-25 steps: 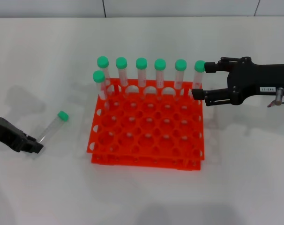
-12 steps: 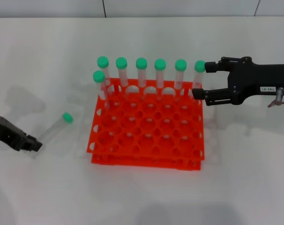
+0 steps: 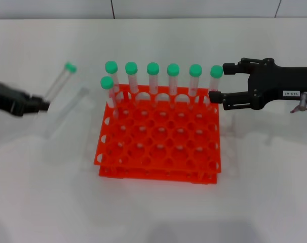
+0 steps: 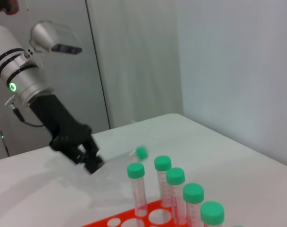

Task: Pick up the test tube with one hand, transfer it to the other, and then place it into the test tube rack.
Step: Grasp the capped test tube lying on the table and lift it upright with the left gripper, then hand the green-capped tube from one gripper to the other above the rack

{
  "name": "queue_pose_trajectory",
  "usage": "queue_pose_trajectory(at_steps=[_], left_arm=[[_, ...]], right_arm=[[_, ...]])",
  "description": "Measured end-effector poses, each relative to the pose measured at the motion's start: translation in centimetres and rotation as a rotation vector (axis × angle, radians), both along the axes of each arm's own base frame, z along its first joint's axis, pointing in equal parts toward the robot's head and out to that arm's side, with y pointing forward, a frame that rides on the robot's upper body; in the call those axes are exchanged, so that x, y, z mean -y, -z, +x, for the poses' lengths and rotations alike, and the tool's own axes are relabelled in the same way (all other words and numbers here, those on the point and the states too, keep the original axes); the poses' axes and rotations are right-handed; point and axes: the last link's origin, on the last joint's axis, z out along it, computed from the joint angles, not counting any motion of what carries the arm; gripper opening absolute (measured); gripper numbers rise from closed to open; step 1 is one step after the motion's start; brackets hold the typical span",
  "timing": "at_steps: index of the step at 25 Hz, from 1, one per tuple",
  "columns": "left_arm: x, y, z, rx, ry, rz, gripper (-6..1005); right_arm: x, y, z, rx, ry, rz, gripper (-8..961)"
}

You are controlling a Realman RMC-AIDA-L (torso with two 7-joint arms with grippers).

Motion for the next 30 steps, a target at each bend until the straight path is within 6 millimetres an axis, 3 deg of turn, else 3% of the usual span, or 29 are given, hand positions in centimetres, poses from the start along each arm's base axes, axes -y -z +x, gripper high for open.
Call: queue_pose_trajectory(at_steps=[8, 15, 21, 30], left_arm=[[-2.0, -0.3, 3.1, 0.158, 0.210, 0.167, 191], [-4.2, 0.7, 6.1, 0.265, 0.323, 0.254, 191], [-5.8, 2.6, 8.8, 0.337, 0.417, 0.289, 190], [-6.4, 6.6, 11.5, 0.372, 0.512, 0.247, 190]], right_arm=[[0.0, 0.0, -0.1, -0.004, -0.001, 0.001, 870], [0.0, -0.2, -0.3, -0.018, -0.003, 0.006, 870], [-0.1, -0.4, -0.7, -0.030, -0.018, 0.008, 870], [-0.4, -0.7, -1.5, -0.042, -0.039, 0.016, 870]])
